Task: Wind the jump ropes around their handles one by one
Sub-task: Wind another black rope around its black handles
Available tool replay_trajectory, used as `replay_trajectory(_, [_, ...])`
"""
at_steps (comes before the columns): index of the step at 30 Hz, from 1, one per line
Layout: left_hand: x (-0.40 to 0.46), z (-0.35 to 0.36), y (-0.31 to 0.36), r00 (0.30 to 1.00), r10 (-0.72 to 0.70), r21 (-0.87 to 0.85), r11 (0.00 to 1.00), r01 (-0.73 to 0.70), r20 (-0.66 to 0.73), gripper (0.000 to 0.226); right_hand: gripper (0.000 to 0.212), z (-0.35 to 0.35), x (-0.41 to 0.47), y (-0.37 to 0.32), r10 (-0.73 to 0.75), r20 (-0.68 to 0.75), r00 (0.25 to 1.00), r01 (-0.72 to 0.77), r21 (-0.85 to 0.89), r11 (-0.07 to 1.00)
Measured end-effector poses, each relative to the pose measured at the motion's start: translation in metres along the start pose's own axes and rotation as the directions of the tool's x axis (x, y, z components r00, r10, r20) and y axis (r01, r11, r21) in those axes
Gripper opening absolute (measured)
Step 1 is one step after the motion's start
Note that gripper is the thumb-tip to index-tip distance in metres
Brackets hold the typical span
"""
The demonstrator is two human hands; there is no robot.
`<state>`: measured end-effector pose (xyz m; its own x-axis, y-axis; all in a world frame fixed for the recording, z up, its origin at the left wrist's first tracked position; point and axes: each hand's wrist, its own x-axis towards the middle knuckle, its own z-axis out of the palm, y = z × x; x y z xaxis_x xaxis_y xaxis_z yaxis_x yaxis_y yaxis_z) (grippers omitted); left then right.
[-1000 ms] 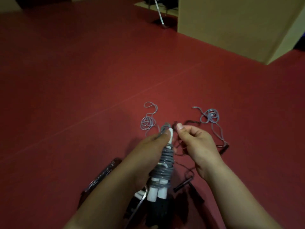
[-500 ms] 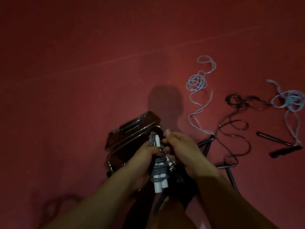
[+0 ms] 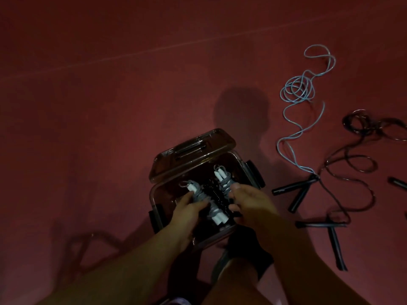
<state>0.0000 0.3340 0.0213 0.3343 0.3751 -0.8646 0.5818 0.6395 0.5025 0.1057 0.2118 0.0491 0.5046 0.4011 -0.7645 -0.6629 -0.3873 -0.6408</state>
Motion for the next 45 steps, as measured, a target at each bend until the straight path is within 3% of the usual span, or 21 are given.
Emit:
replay_trajectory(8, [-0.034,0.019,0.002,0.979,0.194,0.3,0.932,-0.202,0.058,0.029,0.016,-0.007,-0.013,-0.007,-0.007,-0.042,0.999,0.007,0.002,1.0])
replay_trajectory(12, [-0.046,0.039,0.011,0.963,0.251,0.376,0.887,-0.27,0.099,0.019,0.023,-0.021,-0.031,-0.015,-0.129,-0.253,0.959,0.145,0.046,0.988])
replay_trajectory(15, [-0.051,0.069,0.001,0.952,0.244,0.555,0.773,-0.307,0.186,0.01,0.023,-0.055,-0.052,-0.019,-0.181,-0.47,0.864,0.254,0.096,0.962])
replay_trajectory(18, [-0.06,0.116,-0.003,0.917,0.187,0.711,0.584,-0.393,0.353,0.031,0.022,-0.109,-0.082,-0.022,-0.161,-0.605,0.78,0.251,0.066,0.966])
replay_trajectory(21, [-0.067,0.164,0.003,0.877,0.154,0.782,0.402,-0.476,0.454,0.023,0.027,-0.16,-0.107,-0.013,-0.117,-0.588,0.8,0.14,-0.007,0.99])
replay_trajectory(23, [-0.07,0.205,-0.002,0.839,0.156,0.772,0.333,-0.542,0.522,0.022,0.03,-0.199,-0.115,0.004,-0.102,-0.623,0.776,0.062,-0.085,0.994])
replay_trajectory(27, [-0.058,0.261,-0.028,0.803,0.057,0.748,0.328,-0.577,0.594,0.026,0.035,-0.258,-0.118,0.043,-0.052,-0.619,0.784,-0.131,-0.247,0.96])
replay_trajectory(33, [0.01,0.315,-0.072,0.909,0.03,0.897,0.152,-0.415,0.415,0.03,0.025,-0.322,-0.066,0.106,0.009,-0.586,0.81,-0.237,-0.314,0.919])
replay_trajectory(35, [0.017,0.315,-0.078,0.925,0.076,0.916,0.131,-0.379,0.372,0.06,0.019,-0.322,-0.055,0.109,-0.016,-0.525,0.851,-0.211,-0.37,0.905])
replay_trajectory(38, [0.041,0.319,-0.117,0.932,0.143,0.937,0.057,-0.345,0.334,0.071,0.031,-0.319,-0.025,0.141,-0.023,-0.415,0.91,-0.175,-0.434,0.884])
replay_trajectory(40, [0.056,0.318,-0.146,0.935,0.163,0.941,0.069,-0.331,0.316,0.067,0.034,-0.309,-0.002,0.165,-0.017,-0.408,0.913,-0.104,-0.273,0.956])
replay_trajectory(42, [0.062,0.316,-0.157,0.933,0.18,0.943,0.062,-0.327,0.311,0.054,0.025,-0.295,0.013,0.177,0.027,-0.447,0.894,-0.003,0.054,0.999])
replay_trajectory(45, [0.063,0.316,-0.157,0.936,0.198,0.942,0.112,-0.315,0.29,0.035,0.032,-0.272,0.022,0.185,0.256,-0.451,0.855,-0.037,0.439,0.898])
